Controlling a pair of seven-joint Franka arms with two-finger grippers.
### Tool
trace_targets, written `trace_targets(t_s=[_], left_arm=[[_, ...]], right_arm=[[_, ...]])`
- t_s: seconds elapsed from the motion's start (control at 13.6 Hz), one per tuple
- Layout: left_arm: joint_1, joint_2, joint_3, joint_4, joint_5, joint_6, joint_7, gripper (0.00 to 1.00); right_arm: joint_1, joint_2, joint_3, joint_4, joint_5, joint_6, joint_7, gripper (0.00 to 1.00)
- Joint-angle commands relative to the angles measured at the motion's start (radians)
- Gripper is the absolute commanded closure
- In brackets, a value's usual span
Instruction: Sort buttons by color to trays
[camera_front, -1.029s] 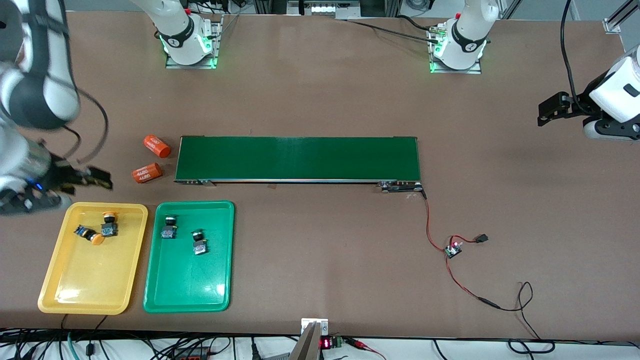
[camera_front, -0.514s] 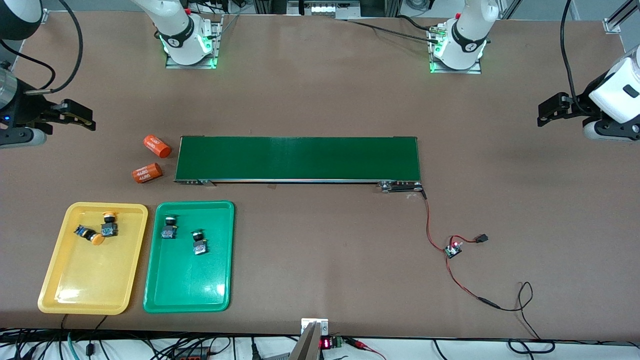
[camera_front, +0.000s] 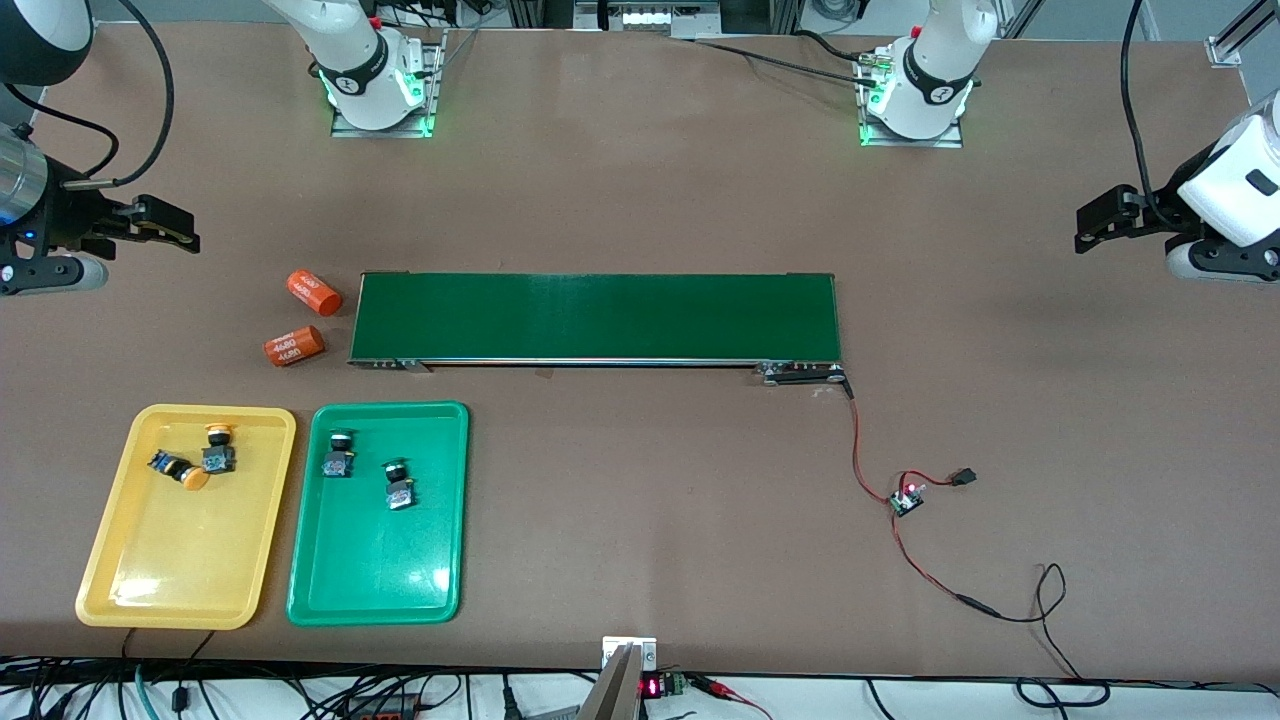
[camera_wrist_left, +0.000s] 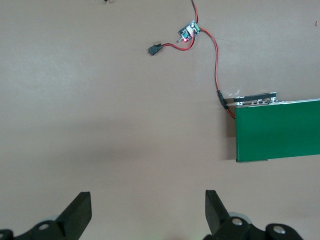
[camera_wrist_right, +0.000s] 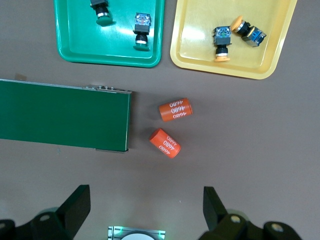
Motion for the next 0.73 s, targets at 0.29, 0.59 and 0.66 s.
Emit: trace_targets(t_s=[0.29,0.59,0.66], left_arm=[[0.003,0.01,-0.001,0.027,0.022,-0.013,0.017,0.0],[0.008,0.01,-0.001,0.027,0.022,-0.013,0.017,0.0],[0.009,0.01,-0.001,0.027,0.022,-0.013,0.017,0.0]], right_arm=[[-0.009,-0.018,0.023,-0.009,-0.017,-0.021,0.05,0.0],[-0.007,-0.021,0.023,-0.009,-0.015,-0.027,0.05,0.0],[-0.01,-0.024,0.021,-0.009,-0.015,-0.065,0.052,0.0]])
